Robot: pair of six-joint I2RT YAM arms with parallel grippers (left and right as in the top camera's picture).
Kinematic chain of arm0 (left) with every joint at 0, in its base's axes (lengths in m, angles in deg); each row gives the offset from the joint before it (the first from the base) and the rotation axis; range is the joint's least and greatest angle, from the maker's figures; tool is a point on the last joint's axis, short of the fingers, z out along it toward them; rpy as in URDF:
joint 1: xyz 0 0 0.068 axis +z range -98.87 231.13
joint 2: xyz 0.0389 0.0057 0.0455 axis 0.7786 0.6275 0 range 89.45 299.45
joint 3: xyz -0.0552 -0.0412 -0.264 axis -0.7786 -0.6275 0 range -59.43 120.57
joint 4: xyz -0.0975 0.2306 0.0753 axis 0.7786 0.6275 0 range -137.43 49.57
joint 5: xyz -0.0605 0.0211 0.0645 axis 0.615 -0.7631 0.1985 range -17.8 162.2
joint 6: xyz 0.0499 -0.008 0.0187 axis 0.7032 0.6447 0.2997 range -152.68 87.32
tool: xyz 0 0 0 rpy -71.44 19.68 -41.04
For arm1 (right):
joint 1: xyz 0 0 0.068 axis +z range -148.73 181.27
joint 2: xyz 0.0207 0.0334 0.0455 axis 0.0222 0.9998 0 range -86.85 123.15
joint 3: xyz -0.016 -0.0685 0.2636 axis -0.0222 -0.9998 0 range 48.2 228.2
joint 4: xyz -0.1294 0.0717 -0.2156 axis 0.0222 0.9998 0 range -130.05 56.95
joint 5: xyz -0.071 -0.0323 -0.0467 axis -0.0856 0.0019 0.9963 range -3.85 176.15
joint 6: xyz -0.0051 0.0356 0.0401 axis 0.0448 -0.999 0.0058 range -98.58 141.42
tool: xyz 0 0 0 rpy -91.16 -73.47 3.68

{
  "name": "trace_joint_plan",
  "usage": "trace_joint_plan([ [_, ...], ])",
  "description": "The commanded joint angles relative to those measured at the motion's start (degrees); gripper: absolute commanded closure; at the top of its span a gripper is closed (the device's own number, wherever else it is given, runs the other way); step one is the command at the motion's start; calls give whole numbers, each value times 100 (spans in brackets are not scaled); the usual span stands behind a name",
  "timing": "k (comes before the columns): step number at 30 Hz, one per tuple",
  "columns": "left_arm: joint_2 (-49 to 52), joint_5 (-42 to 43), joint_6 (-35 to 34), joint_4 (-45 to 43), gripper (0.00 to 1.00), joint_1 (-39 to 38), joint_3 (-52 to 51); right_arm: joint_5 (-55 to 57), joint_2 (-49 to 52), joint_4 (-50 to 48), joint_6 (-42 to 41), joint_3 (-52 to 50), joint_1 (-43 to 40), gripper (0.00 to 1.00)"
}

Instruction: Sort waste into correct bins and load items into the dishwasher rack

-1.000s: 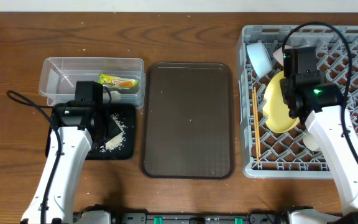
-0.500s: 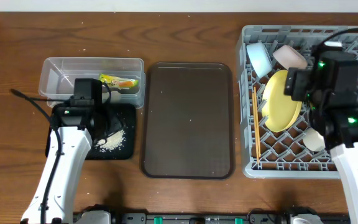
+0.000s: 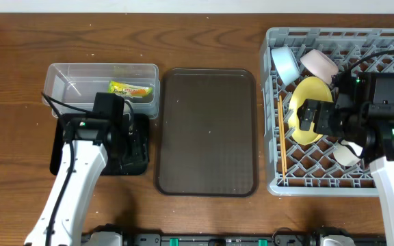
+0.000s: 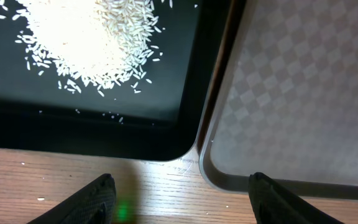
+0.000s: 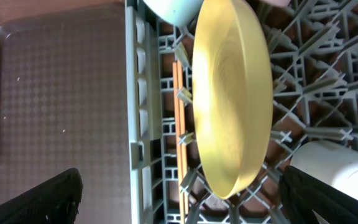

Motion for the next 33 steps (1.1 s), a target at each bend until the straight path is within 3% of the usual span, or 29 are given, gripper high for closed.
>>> trace_joint_plan([
  [1,-496,28,136,-9,29,-11,-186,-122,-411,0,-103,-238,-20,1],
  [10,-3060,-553,42,-699,28,-11,-861,37,-2293,-1019,-105,-1904,-15,1],
  [11,-3351,-553,44,-767,25,-11,-949,79,-2553,-1110,-103,-2131,-15,1],
  [12,-3565,-551,44,-813,15,-11,-1016,79,-2800,-1145,-103,-2330,-15,1],
  [15,-4068,-551,48,-918,13,-11,-1123,74,-3270,-1145,-103,-2750,-15,1],
  [33,-4334,-549,48,-990,8,-11,-1123,-76,-3453,-789,-103,-3158,-15,1],
])
